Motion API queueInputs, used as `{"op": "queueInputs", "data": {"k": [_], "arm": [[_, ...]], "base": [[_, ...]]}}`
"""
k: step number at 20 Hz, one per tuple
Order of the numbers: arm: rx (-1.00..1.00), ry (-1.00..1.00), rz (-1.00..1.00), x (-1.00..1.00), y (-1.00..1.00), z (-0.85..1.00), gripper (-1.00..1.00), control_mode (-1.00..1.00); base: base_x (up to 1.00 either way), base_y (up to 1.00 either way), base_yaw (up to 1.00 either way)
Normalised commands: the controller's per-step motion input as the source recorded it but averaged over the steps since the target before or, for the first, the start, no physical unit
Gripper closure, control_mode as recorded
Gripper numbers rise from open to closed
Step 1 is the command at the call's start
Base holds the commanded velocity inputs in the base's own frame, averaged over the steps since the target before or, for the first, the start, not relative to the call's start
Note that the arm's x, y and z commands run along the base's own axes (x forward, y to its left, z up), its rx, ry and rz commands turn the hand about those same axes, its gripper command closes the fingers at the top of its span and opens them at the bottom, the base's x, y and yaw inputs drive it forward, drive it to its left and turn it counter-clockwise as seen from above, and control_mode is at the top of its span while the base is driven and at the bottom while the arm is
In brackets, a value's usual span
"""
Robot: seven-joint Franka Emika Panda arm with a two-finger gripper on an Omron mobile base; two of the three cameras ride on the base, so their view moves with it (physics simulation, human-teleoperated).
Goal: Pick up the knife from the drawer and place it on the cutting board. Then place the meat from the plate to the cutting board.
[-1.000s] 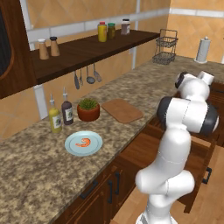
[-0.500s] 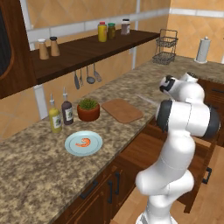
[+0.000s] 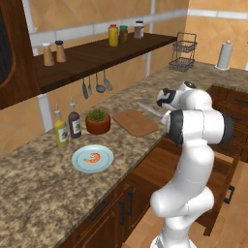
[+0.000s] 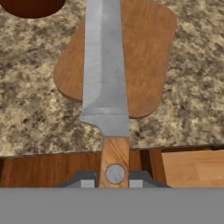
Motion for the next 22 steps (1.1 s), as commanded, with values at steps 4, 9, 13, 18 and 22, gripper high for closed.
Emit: {"op": "queueInputs", "data": {"k": [4,9,13,18,22], "arm": [[0.00,0.00,-0.01,0.53,0.35,-0.11,1.00,-1.00],[0.00,-0.01,-0.03,0.45,0.24,-0.26,1.00,-1.00],[0.00,0.00,-0.04,0.53,0.15,-0.19,1.00,-1.00],[0.00,0.00,-0.05,0.43,0.16,-0.15,1.00,-1.00],[0.00,0.00,-0.06,0.39,0.20,-0.11,1.00,-1.00]], "base": [[0.00,0.00,0.00],[0.00,0.00,0.00],[0.00,0.00,0.00],[0.00,0.00,0.00],[0.00,0.00,0.00]]}}
